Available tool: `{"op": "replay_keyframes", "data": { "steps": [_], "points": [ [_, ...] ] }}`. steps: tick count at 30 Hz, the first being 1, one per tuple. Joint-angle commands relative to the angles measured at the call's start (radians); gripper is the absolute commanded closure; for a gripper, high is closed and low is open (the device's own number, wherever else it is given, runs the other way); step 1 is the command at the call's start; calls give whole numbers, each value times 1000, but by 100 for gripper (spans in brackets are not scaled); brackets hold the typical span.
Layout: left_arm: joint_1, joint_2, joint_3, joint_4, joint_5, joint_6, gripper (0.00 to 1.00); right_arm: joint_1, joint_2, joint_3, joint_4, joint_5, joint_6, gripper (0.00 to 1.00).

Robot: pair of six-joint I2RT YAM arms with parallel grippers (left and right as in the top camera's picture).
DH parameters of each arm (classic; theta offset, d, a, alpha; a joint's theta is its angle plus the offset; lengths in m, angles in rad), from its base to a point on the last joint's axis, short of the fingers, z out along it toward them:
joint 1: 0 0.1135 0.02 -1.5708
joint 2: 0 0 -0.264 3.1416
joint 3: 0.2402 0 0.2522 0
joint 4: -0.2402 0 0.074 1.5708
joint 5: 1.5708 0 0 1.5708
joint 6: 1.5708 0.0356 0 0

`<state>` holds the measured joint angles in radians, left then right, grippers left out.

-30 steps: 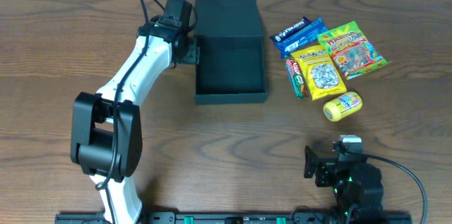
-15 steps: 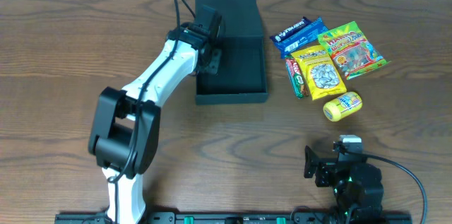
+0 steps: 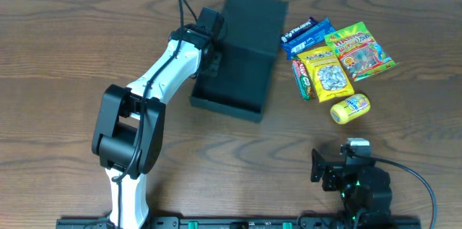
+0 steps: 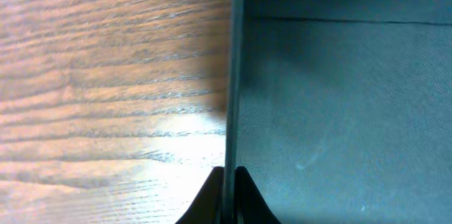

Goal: Pack container

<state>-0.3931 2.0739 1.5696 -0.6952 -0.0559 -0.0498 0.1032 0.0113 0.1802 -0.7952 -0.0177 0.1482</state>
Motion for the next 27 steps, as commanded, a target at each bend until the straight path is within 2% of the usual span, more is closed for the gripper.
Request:
{"op": "replay_keyframes", "data": {
  "steps": [1, 6, 18, 27],
  "points": [
    [2, 1, 15, -3, -62, 55, 94, 1, -3, -5, -1, 10, -11, 1],
    [2, 1, 15, -4, -66, 37, 95, 1, -3, -5, -1, 10, -11, 1],
    [0, 1, 15, -57, -11, -293, 95, 1, -3, -5, -1, 11, -11, 1],
    [0, 1, 15, -59, -4, -303, 95, 1, -3, -5, -1, 11, -11, 1]
  ]
}}
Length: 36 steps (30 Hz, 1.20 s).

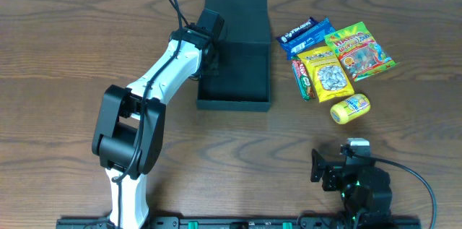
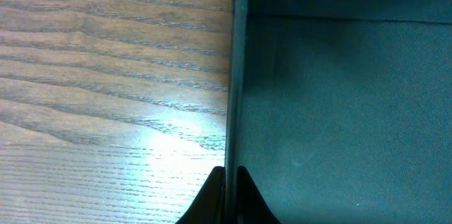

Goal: Pack container

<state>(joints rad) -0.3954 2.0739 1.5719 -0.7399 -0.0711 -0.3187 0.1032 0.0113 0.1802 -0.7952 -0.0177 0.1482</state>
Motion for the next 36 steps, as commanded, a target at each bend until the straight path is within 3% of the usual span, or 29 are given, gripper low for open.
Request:
{"op": "replay_keyframes", "data": {
  "steps": [1, 6, 7, 9, 15, 22, 25, 27, 36],
  "points": [
    [2, 1, 13, -16, 13, -39, 95, 1, -3, -5, -1, 11, -11, 1],
    [2, 1, 13, -22, 19, -60, 95, 1, -3, -5, -1, 11, -11, 1],
    [2, 1, 13, -22, 19, -60, 88, 1, -3, -5, -1, 11, -11, 1],
    [2, 0, 14, -21, 19, -60, 52, 1, -3, -5, -1, 11, -11, 1],
    [3, -67, 94, -17, 16, -22, 22, 1, -3, -5, -1, 11, -11, 1],
    [8, -178, 261, 150, -111, 235, 3, 1, -3, -5, -1, 11, -11, 1],
    [28, -185, 266, 269, -122, 328, 2, 1, -3, -5, -1, 11, -11, 1],
    [51, -175, 266, 317, -112, 328, 2, 1, -3, -5, -1, 11, -11, 1],
    [127, -117, 266, 340, -32, 332, 2, 1, -3, -5, 27, 22, -11, 1]
  ]
}}
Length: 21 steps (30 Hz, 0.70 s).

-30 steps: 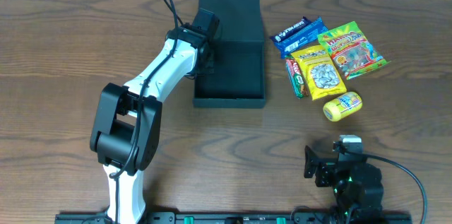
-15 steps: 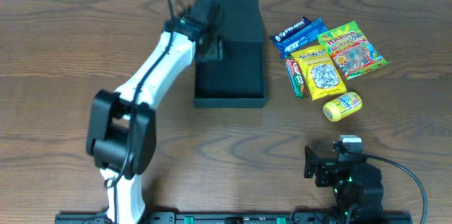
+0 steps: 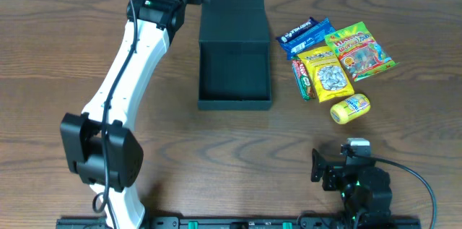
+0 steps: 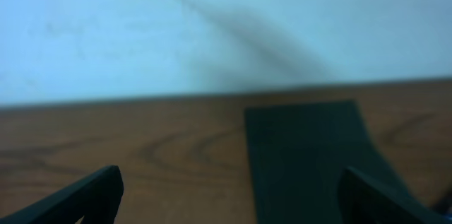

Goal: Pack container
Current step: 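Reach the right gripper to the blue Dairy Milk bar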

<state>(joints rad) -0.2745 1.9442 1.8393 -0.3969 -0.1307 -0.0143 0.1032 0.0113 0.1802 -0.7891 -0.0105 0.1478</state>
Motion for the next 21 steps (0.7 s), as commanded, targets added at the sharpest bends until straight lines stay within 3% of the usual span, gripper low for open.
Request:
{"op": "replay_keyframes", "data": {
  "steps": [1, 5, 7, 10, 13, 17, 21],
  "points": [
    [9, 14, -2, -5, 32, 27, 3, 1, -3, -5, 80, -13, 8, 1],
    [26, 14, -2, -4, 31, 27, 3, 1, -3, -5, 291, -191, 179, 1],
    [40, 14, -2, 6, 33, 27, 3, 1, -3, -5, 376, -310, 335, 1],
    [58, 14, -2, 14, 64, 27, 3, 1, -3, -5, 404, -436, 503, 1],
    [70, 14, -2, 14, 101, 27, 2, 1, -3, -5, 440, -398, 590, 1],
    [79, 14, -2, 28, 137, 27, 2, -2, -2, -5, 555, -207, 682, 1],
    [79, 14, -2, 28, 169, 27, 3, -56, 95, 9, 716, -143, 686, 1]
  ]
}}
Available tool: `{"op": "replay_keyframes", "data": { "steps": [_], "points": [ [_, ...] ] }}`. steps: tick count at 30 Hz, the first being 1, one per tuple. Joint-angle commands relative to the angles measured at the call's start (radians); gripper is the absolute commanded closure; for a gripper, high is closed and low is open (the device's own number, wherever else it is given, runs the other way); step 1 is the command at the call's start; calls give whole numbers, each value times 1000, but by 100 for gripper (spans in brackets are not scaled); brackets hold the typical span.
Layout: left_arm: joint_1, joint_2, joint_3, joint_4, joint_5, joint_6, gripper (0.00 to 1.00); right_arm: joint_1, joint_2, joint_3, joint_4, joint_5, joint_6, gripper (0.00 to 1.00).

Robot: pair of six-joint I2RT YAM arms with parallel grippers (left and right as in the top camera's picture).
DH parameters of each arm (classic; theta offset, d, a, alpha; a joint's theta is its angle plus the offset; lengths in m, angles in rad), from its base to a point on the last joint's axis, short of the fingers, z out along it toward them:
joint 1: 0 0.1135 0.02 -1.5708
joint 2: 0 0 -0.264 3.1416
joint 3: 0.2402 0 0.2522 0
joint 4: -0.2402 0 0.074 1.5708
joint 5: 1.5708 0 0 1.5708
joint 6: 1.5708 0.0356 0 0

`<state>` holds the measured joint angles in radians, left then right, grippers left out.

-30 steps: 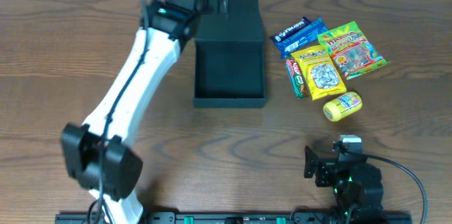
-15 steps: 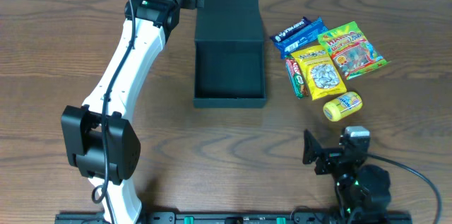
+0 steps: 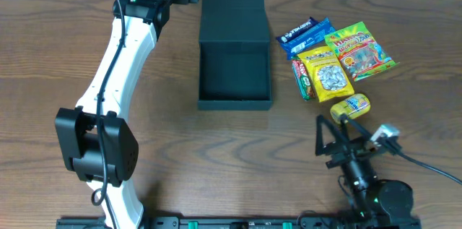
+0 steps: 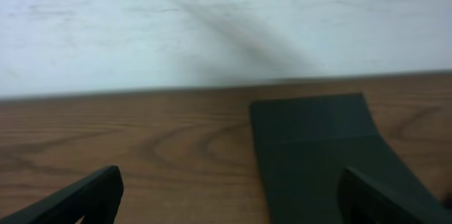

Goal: Pack container
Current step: 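Reach the right gripper to the blue Dairy Milk bar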

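The black container [image 3: 234,77] stands open mid-table, its lid [image 3: 232,14] lying flat on the far side. To its right lie the snacks: a blue bar [image 3: 307,34], a green bar [image 3: 302,81], a yellow seed packet [image 3: 325,72], a gummy bag [image 3: 359,52] and a yellow round candy [image 3: 351,107]. My left gripper hovers at the table's far edge, left of the lid. In the left wrist view it [image 4: 229,203] is open and empty, with the lid [image 4: 318,146] ahead on the right. My right gripper [image 3: 330,141] sits just in front of the yellow candy, its fingers apparently apart, holding nothing.
A white wall [image 4: 226,26] rises right behind the table's far edge. The left arm [image 3: 119,63] stretches along the table's left part. The right arm's base [image 3: 375,196] sits at the front right. Bare wood [image 3: 238,157] lies in front of the container.
My right arm has come up from its folded rest and now reaches toward the yellow candy. The left gripper shifted slightly left at the far edge, still open. The container has not moved.
My left gripper was shut on the left wall of the container, which lay skewed. Then the container stood square to the table, still gripped. Later the gripper was open at the far edge, clear of the container. Now the right arm has risen near the snacks.
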<state>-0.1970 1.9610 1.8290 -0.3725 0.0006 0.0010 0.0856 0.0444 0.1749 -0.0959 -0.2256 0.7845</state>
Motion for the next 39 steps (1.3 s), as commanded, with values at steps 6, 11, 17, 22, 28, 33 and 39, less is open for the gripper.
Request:
{"op": "replay_keyframes", "data": {
  "steps": [6, 11, 17, 22, 28, 33, 39],
  "points": [
    [0, -3, 8, -6, 37, 23, 3, -174, 451, 204, 25, 3, -56, 1],
    [0, -3, 8, -18, 37, 22, 3, -262, 936, 515, -1, -122, -156, 1],
    [0, -3, 8, -45, 33, 22, 4, -261, 1364, 909, -203, -135, -158, 1],
    [0, -3, 8, -96, 21, 22, 4, -220, 1676, 1318, -492, -101, -188, 1],
    [0, -3, 7, -134, 17, 22, 4, -141, 2053, 1858, -885, 23, -193, 1],
    [0, -3, 7, -147, 17, 23, 4, -109, 2253, 2075, -1009, 31, -108, 1],
    [0, -3, 7, -151, 17, 22, 4, -80, 2391, 2142, -1009, 27, -57, 1]
  ]
}}
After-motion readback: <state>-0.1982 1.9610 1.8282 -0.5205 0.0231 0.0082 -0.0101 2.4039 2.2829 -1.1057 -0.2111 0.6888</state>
